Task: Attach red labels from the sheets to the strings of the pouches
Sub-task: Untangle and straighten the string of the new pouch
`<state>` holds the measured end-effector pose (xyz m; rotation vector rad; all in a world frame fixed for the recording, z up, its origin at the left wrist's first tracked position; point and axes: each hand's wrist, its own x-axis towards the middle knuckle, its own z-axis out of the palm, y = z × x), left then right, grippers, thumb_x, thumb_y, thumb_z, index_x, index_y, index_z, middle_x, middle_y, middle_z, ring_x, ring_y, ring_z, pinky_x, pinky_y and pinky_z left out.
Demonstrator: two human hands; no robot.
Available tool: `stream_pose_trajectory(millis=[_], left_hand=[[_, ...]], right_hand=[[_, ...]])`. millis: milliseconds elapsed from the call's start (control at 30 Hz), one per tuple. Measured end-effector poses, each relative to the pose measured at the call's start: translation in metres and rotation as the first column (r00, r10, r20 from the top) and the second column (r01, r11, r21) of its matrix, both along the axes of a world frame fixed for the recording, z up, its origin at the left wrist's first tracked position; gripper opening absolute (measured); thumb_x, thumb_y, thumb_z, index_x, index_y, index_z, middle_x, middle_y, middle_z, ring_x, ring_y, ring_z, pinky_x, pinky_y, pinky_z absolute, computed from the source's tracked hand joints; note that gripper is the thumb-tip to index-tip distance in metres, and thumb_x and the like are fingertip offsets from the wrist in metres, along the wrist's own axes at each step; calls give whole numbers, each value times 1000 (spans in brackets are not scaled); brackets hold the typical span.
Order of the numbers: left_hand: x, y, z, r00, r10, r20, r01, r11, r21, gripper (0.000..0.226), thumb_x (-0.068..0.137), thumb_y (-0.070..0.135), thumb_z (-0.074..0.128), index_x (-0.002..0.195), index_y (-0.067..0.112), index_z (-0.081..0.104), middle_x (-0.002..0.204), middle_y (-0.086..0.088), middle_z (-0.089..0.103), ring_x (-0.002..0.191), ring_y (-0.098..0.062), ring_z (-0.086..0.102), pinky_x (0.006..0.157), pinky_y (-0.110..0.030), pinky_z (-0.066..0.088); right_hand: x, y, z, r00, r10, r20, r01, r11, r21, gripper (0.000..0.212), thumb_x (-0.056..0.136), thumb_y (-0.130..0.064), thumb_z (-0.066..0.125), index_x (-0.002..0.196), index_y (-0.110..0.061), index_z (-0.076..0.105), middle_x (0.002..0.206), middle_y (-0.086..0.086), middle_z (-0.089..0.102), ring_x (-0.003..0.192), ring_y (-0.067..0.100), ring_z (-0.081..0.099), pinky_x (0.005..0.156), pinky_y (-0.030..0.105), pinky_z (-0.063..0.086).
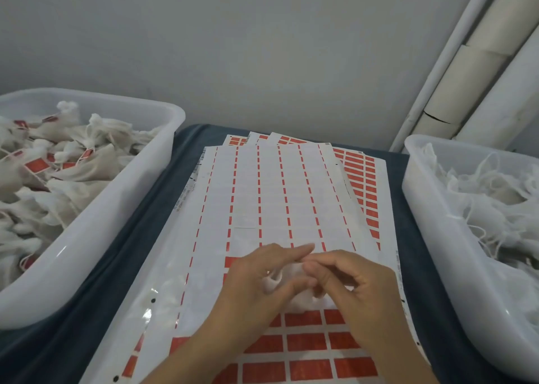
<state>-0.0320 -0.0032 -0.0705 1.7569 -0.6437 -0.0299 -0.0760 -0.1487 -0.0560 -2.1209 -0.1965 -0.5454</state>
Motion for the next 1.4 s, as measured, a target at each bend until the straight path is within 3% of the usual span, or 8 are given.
stream_pose_trajectory(millis=[167, 567, 667, 767, 933, 1067, 1233, 1400], left_hand=[[3, 4, 1, 991, 96, 97, -97, 995, 7, 13, 69, 59, 51, 76, 68, 59, 81, 34, 62, 85, 5, 55, 71, -5, 41], [4, 5, 2, 954, 267, 136, -260, 963, -68, 18, 84, 54, 47, 83, 38, 54, 95, 30, 53, 89, 1, 54, 69, -8, 45], [-7, 4, 3, 996, 91, -13, -92, 990, -108, 45, 88, 56, 37, 61, 29, 61, 58, 15, 60, 58, -2, 59, 54, -6, 42], [-1, -9, 11, 853, -94, -513, 177, 977, 115, 58, 93, 55, 32, 59, 24, 68, 49, 3, 62, 67, -11, 67, 48, -17, 44], [15, 12, 5, 637, -322, -700, 4, 910, -415, 48, 86, 55, 38, 101, 25, 72, 91, -3, 71, 52, -10, 53, 43, -20, 34], [21, 22, 6, 463, -608, -645, -209, 632, -746, 24, 85, 27, 57, 82, 6, 67, 74, -4, 57, 37, -5, 34, 27, -13, 30], [11, 18, 19, 576, -425, -699, 27, 864, -503, 32, 83, 35, 47, 59, 14, 51, 56, -2, 42, 40, -9, 31, 33, -15, 26], [12, 1, 26, 523, -379, -763, 284, 922, -263, 61, 98, 20, 30, 40, 17, 47, 38, 3, 37, 27, -6, 32, 31, -13, 30]], right_hand=[[-2, -3, 2, 984, -144, 105, 157, 980, -124, 17, 84, -49, 53, 95, -38, 60, 92, -49, 54, 86, -12, 59, 66, -3, 42], [-5, -5, 13, 972, -186, -146, 233, 861, 453, 16, 72, -34, 56, 73, -23, 67, 63, -5, 68, 57, 11, 63, 53, 6, 46], [-8, -2, 15, 984, -122, -132, 172, 852, 495, 16, 70, -33, 57, 65, -28, 72, 61, -5, 68, 58, 10, 64, 53, 5, 46], [-11, 2, 15, 996, -14, -86, 52, 886, 461, 16, 72, -32, 57, 70, -38, 72, 60, -9, 67, 56, 7, 62, 56, 7, 48], [-10, 14, 7, 981, 179, -70, -178, 984, 24, 10, 82, -39, 64, 90, -36, 70, 76, -35, 63, 73, -6, 62, 64, 5, 46], [-7, 10, 1, 992, 56, -116, -60, 998, -27, 17, 83, -47, 55, 75, -38, 67, 79, -39, 61, 77, -6, 61, 65, 6, 47], [-1, 0, -3, 974, -205, -96, 216, 968, 125, 9, 73, -47, 54, 75, -41, 60, 89, -34, 62, 81, -6, 61, 64, 3, 45], [-1, 14, -10, 989, -148, 19, 148, 989, -18, 7, 83, -47, 50, 80, -41, 54, 103, -33, 59, 110, -12, 47, 91, -3, 27]])
